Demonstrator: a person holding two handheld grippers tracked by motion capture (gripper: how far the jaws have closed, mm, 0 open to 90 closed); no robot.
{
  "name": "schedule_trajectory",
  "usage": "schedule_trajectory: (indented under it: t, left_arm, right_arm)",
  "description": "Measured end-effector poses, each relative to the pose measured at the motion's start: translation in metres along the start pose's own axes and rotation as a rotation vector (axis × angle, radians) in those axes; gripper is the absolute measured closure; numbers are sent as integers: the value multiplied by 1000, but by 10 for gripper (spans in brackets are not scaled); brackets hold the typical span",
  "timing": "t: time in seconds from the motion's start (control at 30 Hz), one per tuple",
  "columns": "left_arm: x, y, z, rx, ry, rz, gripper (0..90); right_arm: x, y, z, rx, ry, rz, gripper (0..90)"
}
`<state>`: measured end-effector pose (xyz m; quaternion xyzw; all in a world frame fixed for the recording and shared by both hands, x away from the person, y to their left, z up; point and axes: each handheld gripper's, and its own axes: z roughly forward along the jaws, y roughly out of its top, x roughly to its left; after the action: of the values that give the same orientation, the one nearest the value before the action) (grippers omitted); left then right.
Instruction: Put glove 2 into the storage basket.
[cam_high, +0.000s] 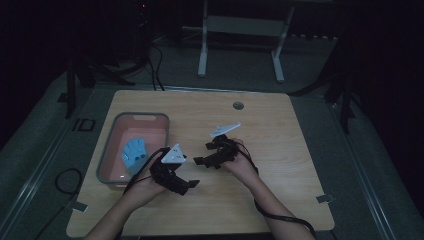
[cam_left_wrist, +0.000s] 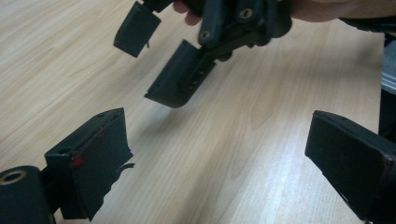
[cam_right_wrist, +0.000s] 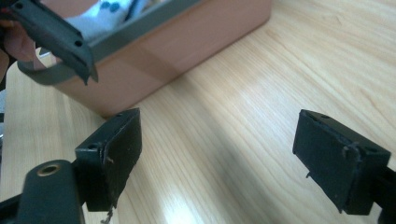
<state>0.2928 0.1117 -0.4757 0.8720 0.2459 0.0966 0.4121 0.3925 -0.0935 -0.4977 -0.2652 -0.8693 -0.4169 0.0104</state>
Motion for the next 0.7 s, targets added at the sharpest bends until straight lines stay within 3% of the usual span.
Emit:
schedule_trajectory:
  t: [0.37,0.7]
  left_arm:
    - [-21,-2,28,14,-72,38,65]
    - [-32,-6,48,31,-100,74,65]
  right_arm:
    - [-7,-28,-11,9,-15,4,144]
    - [-13,-53,-16,10,-25,0,144]
